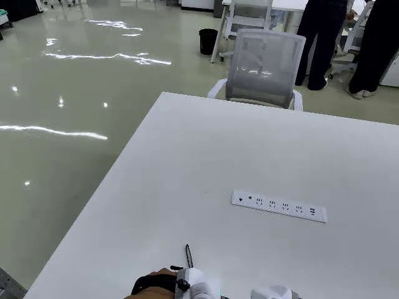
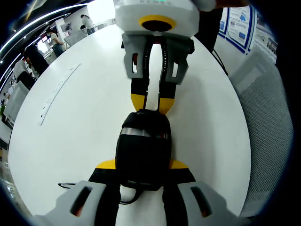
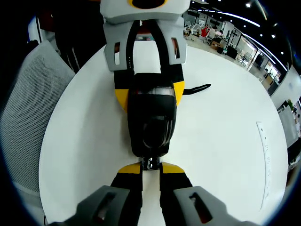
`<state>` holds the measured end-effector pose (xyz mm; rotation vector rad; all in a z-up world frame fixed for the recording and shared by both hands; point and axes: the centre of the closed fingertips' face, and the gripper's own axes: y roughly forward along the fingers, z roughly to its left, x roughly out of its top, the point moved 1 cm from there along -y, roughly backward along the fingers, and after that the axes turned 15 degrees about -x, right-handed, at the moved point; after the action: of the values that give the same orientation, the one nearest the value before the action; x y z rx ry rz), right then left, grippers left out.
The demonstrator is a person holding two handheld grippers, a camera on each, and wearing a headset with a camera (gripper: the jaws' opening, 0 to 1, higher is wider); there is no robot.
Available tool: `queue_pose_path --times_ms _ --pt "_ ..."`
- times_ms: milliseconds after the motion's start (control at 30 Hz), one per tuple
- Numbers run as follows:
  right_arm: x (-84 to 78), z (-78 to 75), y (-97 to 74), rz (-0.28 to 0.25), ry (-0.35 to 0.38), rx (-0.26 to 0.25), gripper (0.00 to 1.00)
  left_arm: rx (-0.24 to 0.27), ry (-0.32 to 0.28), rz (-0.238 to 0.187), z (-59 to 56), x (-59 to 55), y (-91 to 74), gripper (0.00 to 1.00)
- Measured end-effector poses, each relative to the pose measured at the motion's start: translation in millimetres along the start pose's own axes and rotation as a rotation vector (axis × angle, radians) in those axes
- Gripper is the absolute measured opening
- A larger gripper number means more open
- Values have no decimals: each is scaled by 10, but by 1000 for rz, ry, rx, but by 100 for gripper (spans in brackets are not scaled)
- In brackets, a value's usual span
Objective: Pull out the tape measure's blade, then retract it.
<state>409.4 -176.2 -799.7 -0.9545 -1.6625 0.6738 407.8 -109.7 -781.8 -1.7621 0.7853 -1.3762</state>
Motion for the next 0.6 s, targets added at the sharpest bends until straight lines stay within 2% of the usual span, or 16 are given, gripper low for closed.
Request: queue_pose_path --times_ms 233,433,600 --pt "0 10 2 -3 3 7 10 5 2 7 3 -6 -2 30" --pt "8 9 -8 9 19 6 11 10 -5 -5 3 -2 -5 30" --pt "15 10 -2 21 0 -2 11 2 1 -6 7 1 -3 30"
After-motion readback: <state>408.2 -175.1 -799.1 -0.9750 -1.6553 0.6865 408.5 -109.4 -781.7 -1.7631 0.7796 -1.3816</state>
